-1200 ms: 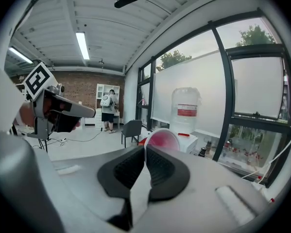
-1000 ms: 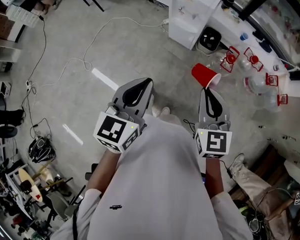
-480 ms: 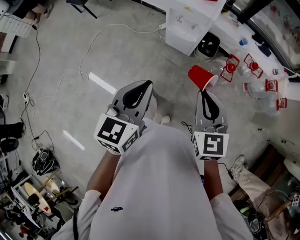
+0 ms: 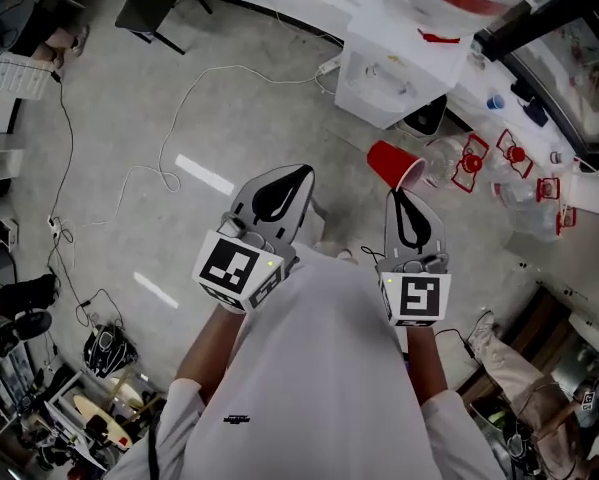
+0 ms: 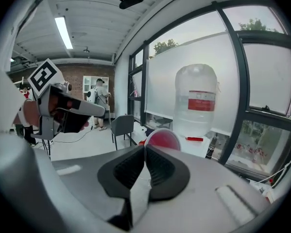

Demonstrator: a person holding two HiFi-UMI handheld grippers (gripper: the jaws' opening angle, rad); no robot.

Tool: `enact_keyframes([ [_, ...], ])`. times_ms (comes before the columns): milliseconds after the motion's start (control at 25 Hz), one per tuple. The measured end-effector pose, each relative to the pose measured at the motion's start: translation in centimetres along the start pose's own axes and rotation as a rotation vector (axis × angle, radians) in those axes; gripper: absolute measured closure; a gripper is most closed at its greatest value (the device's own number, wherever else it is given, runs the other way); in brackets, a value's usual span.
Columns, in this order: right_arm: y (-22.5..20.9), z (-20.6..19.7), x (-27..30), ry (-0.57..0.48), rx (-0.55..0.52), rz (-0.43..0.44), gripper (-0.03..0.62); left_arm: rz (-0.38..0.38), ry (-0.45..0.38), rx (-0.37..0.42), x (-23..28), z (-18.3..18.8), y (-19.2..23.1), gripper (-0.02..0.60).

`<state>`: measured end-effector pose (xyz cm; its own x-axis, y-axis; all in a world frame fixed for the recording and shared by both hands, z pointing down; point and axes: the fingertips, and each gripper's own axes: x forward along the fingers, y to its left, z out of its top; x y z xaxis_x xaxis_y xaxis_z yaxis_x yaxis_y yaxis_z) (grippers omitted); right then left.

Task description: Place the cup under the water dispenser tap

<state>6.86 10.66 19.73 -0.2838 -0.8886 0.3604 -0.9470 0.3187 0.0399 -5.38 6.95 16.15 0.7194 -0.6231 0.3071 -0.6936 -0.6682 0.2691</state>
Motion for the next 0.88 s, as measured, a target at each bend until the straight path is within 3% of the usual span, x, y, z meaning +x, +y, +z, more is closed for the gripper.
enact_keyframes([
  [400,-1.6,0.7,6.9,0.074,0.001,-0.046,0.571,-0.063,0.035,-0.023,5.2,1.9,6.5,0.581],
  [880,-6.4,0.3,8.3,0.126,-0.101,0.035,0.571,0.0,0.068,-0.068,8.7,1.8,4.5,0.581],
])
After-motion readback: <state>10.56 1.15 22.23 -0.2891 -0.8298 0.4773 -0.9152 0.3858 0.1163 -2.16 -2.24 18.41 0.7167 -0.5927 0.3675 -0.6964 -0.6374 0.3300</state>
